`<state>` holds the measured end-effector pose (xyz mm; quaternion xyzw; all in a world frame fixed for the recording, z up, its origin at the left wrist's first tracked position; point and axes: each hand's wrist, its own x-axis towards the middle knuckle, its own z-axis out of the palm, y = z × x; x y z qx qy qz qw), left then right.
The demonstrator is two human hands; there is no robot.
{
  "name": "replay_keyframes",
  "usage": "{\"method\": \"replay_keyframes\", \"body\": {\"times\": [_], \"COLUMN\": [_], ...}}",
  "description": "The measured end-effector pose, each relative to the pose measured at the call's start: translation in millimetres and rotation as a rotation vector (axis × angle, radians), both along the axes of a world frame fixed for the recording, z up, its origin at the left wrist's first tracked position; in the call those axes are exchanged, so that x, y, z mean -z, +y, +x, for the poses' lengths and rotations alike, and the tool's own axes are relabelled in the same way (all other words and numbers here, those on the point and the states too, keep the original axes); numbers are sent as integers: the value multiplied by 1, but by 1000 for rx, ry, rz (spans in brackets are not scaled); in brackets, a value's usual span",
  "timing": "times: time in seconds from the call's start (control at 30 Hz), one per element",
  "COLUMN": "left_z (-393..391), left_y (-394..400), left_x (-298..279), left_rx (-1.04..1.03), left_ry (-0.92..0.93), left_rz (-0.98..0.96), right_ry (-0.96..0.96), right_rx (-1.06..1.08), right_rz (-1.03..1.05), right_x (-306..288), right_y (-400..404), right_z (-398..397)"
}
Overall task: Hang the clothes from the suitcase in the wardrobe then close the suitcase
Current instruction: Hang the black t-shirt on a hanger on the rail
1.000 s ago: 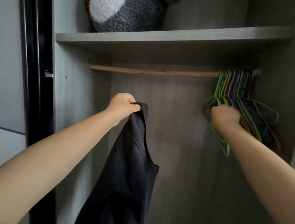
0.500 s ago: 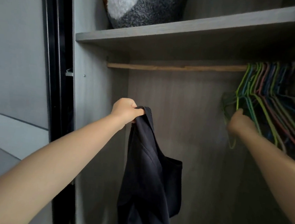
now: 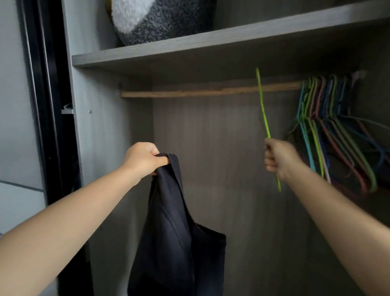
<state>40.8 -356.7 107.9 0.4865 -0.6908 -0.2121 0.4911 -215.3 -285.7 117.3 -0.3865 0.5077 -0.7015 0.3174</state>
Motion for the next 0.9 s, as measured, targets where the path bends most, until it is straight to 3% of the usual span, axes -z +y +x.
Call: {"method": "replay_keyframes", "body": {"times": [0.17, 0.3, 0.37, 0.5, 0.6, 0.7, 0.9], "left_z": [14, 35, 44, 62, 78, 95, 130], "left_y": [-3, 1, 3, 5, 6, 10, 17], "left_x": [1, 0, 0, 0, 4, 4, 0], "left_rx": [-33, -72, -71, -68, -38, -4, 62], "left_ry": [-101, -131, -146, -210, -281, -394, -563], "left_rz": [-49, -53, -51, -53, -30, -4, 61], "right_ry": [-35, -24, -12, 259, 467, 579, 797], "right_rx": [-18, -131, -170, -81, -23, -105, -239], "right_rz": [-92, 7, 71, 240, 123, 8, 63], "right_x": [81, 109, 104, 90, 76, 51, 8], "right_y": [5, -2, -11, -24, -21, -10, 3], "right_z": [25, 38, 45, 60, 66, 71, 68]}}
